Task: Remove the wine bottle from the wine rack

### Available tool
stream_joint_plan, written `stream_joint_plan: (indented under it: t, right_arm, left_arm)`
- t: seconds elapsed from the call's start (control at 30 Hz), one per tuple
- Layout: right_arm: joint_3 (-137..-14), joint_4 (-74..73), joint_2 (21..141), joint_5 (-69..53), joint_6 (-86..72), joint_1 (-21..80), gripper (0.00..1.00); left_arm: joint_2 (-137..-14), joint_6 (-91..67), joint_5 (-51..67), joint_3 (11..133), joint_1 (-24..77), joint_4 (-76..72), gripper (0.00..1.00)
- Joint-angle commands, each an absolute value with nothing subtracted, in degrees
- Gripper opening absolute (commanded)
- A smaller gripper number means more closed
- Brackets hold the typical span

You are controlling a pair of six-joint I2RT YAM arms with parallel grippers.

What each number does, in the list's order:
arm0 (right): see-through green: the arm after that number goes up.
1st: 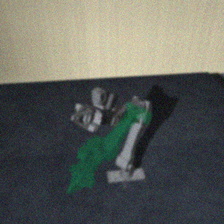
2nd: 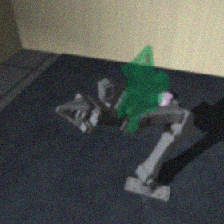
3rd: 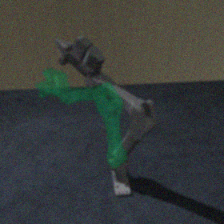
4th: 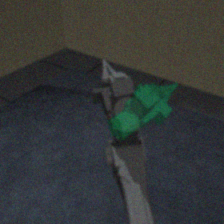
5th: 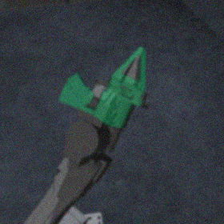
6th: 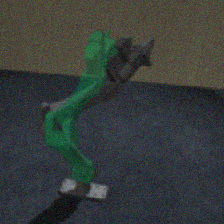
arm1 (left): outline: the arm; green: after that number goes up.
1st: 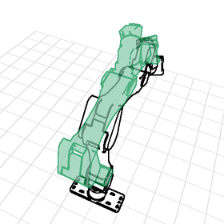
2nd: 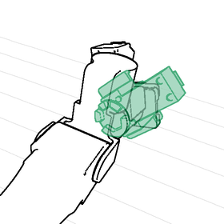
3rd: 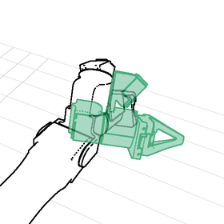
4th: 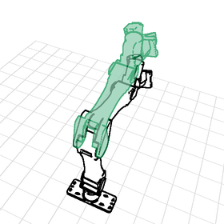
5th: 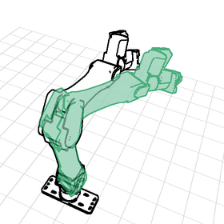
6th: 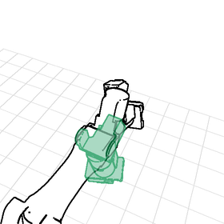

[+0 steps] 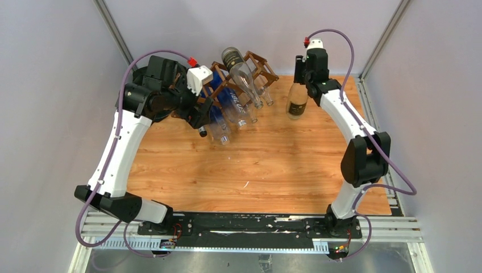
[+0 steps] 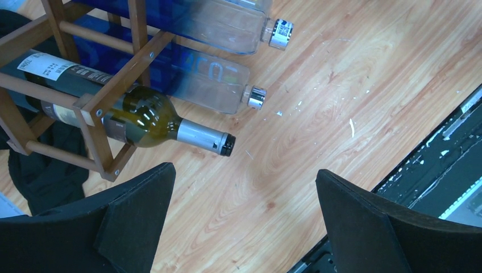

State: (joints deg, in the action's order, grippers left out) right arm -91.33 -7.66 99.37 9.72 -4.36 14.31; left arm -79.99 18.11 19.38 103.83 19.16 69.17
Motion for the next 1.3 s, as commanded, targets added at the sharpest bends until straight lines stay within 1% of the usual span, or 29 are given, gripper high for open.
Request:
stream_joint_plan:
  t: [0.0,0.1,0.33,0.6,0.63,0.67,0.73,0.77,0.8,0.83,0.9,1.1,1.27]
  right_arm:
    - [-99.8,3.0,101.7,9.5,-3.5,13.5,0.0]
    - [-101.7,3.4,104.9,10.0,-3.4,13.6,0.0]
    - [-102.5,5.7,108.2,11.2,-2.6,13.5,0.0]
    - [-99.5,7.1,107.5,12.3,-3.1,13.5,0.0]
    - [-98.6,7.4,106.9,12.2,-3.4,13.5,0.04]
    - [-97.8,7.6,106.2,11.6,-3.6,13.5,0.16]
    - [-96.6,7.3,104.9,10.6,-4.6,13.5,0.5]
    - [-96.5,6.5,104.4,10.0,-5.2,13.5,0.72]
    - [-96.8,5.4,103.7,9.5,-5.7,13.5,0.85]
    - [-96.9,4.2,103.1,9.1,-6.0,13.5,0.88]
    - [-96.8,2.4,101.7,8.5,-6.4,13.5,0.9]
    - [-97.1,-3.4,95.9,9.4,-6.7,13.6,0.93]
    - [-97.5,-9.3,90.1,6.9,-12.5,14.1,0.94]
  left_arm:
    - [-80.7,17.3,20.5,105.1,18.6,69.6,1.0]
    - [-80.9,17.0,20.3,105.4,18.6,69.6,1.0]
    - [-81.0,16.7,21.1,106.1,18.6,69.7,1.0]
    - [-80.0,17.0,20.6,106.1,18.6,69.6,1.0]
    - [-79.6,17.0,20.8,106.0,18.6,69.6,1.0]
    - [-79.3,17.4,21.1,105.5,18.6,69.6,1.0]
    - [-78.6,18.6,22.0,104.3,18.6,69.6,1.0]
    - [-78.3,18.9,21.9,103.8,18.6,69.6,1.0]
    - [-78.3,18.9,21.6,103.6,18.6,69.6,1.0]
    - [-78.2,18.8,21.3,103.3,18.5,69.6,1.0]
    - [-78.1,18.7,21.0,103.0,18.5,69.6,1.0]
    - [-77.4,18.4,20.4,102.7,18.5,69.7,1.0]
    - [-76.0,19.1,19.4,101.7,18.3,69.7,1.0]
